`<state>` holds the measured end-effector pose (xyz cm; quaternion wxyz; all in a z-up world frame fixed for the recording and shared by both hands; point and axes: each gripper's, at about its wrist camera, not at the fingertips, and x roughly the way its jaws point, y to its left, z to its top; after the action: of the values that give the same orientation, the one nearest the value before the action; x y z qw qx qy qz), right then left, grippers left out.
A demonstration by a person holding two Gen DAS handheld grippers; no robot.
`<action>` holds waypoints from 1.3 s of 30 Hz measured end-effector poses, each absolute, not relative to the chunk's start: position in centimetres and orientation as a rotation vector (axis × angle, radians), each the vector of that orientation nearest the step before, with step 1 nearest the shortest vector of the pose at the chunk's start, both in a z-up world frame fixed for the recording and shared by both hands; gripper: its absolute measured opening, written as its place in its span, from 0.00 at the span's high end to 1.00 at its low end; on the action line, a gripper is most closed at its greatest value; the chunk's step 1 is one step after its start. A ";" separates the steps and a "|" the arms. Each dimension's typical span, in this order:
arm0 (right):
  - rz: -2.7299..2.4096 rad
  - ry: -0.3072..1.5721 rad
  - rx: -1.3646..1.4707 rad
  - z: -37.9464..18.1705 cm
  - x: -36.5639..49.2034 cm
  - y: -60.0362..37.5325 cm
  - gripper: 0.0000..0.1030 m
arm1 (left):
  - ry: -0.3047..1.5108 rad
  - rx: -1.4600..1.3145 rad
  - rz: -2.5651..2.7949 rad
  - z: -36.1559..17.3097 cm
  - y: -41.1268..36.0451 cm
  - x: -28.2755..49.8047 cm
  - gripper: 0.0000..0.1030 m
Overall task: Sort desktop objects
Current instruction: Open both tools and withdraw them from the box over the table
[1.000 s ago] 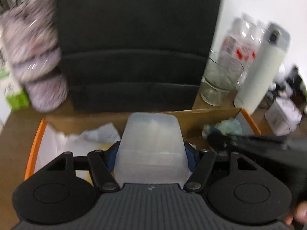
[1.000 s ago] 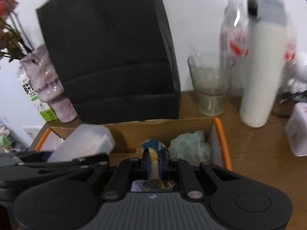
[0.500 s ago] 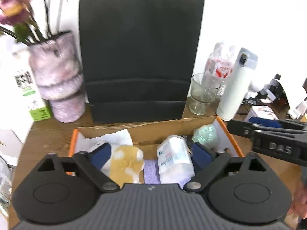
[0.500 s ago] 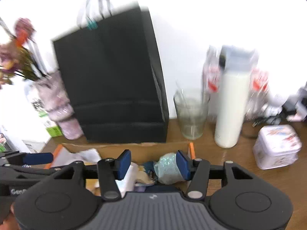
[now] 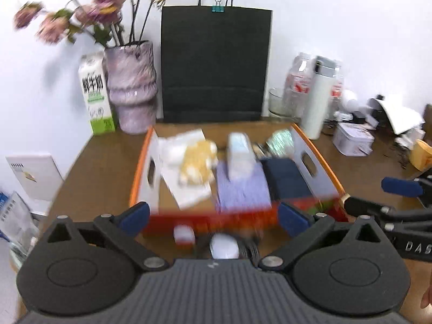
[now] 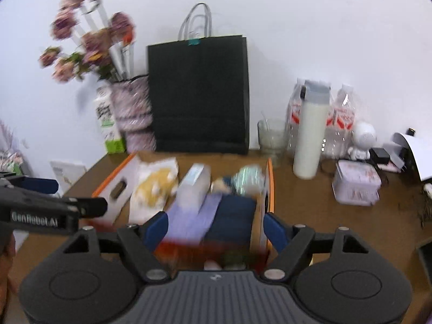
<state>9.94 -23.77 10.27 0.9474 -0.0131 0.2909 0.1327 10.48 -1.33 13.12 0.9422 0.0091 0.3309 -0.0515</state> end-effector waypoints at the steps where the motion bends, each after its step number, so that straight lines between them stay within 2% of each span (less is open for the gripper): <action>1: 0.270 0.587 -0.047 9.0 8.2 -23.8 0.25 | 0.665 0.031 -0.110 11.7 -1.1 8.7 0.00; 7: 0.209 0.603 -0.130 2.5 -0.7 -23.4 0.25 | 0.623 -0.033 -0.093 5.6 0.1 0.8 0.00; 14: 0.232 0.572 -0.075 0.8 -8.0 -23.4 0.23 | 0.575 -0.068 -0.050 2.9 0.7 -7.7 0.00; 18: 0.220 0.508 -0.121 0.4 -11.3 -22.7 0.16 | 0.483 -0.007 0.001 2.5 0.1 -11.4 0.00; 26: 0.213 0.484 -0.122 0.0 -12.5 -21.9 0.16 | 0.488 0.021 -0.028 2.9 -0.9 -10.7 0.00; 39: 0.130 0.506 0.004 -0.2 -10.7 -26.0 0.16 | 0.546 0.072 -0.030 2.1 -1.6 -7.4 0.00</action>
<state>-10.65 -26.03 -0.15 0.9661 0.0021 0.2499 0.0644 -7.43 -1.58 2.09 0.9622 0.0354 0.2698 -0.0149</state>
